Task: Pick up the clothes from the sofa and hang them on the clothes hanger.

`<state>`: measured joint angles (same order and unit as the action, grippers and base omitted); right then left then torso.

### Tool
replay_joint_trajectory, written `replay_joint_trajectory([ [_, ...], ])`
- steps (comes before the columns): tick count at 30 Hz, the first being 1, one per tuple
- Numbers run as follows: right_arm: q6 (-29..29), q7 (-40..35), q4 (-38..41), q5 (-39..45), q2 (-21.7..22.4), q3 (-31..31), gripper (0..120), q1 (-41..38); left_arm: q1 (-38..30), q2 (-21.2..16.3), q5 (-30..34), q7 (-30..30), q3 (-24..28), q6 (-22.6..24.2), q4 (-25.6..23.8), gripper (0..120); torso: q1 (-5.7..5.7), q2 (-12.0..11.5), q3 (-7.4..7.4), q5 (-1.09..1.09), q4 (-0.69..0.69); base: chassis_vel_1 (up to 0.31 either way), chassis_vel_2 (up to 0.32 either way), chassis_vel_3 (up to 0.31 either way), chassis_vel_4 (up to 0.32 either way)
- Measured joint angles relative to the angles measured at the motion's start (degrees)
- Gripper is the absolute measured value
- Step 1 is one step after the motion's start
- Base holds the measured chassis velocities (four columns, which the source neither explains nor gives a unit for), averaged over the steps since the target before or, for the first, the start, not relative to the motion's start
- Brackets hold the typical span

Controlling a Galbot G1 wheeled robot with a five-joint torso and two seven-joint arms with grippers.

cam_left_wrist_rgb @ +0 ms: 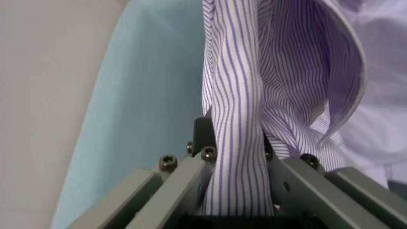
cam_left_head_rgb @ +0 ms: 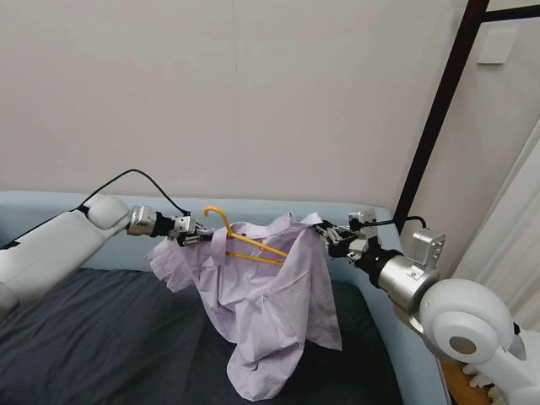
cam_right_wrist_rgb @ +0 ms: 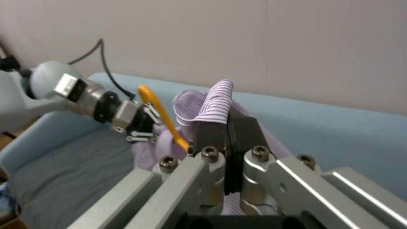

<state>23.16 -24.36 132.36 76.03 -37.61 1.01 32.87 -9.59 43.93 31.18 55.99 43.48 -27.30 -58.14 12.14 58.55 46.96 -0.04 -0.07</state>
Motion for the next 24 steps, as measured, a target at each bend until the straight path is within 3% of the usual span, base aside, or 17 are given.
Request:
replay_joint_trajectory([
  [7, 1.30, -1.39, 4.45, 3.00, 0.86, -0.06, 0, 1.06, -1.06, 1.38, 8.38, -2.79, 2.13, 4.99, -1.50, 0, 0.00, 0.00, 0.00, 0.00, 0.00, 0.000, 0.000, 0.000, 0.000],
  [16, 1.21, 1.05, 4.81, -4.76, 0.91, 0.39, 0, 6.70, -9.73, 1.70, 20.03, -0.09, 8.14, 11.41, -0.71, 0, 0.00, 0.00, 0.00, 0.00, -0.01, 0.000, 0.000, 0.000, 0.000],
  [19, 0.11, 1.79, 1.18, -7.08, -0.34, 1.88, 0, 5.60, -14.59, 1.93, 23.49, 2.96, 10.79, 14.23, -1.13, 0, -0.01, 0.00, -0.01, 0.03, 0.00, 0.000, 0.000, 0.000, 0.000],
  [24, -1.81, 2.19, -6.45, -7.95, -2.43, 2.83, 0, 4.21, -20.15, 2.96, 24.10, 7.04, 13.59, 14.96, 0.08, 0, 0.01, 0.00, 0.01, 0.04, 0.02, 0.000, 0.000, 0.000, 0.000],
])
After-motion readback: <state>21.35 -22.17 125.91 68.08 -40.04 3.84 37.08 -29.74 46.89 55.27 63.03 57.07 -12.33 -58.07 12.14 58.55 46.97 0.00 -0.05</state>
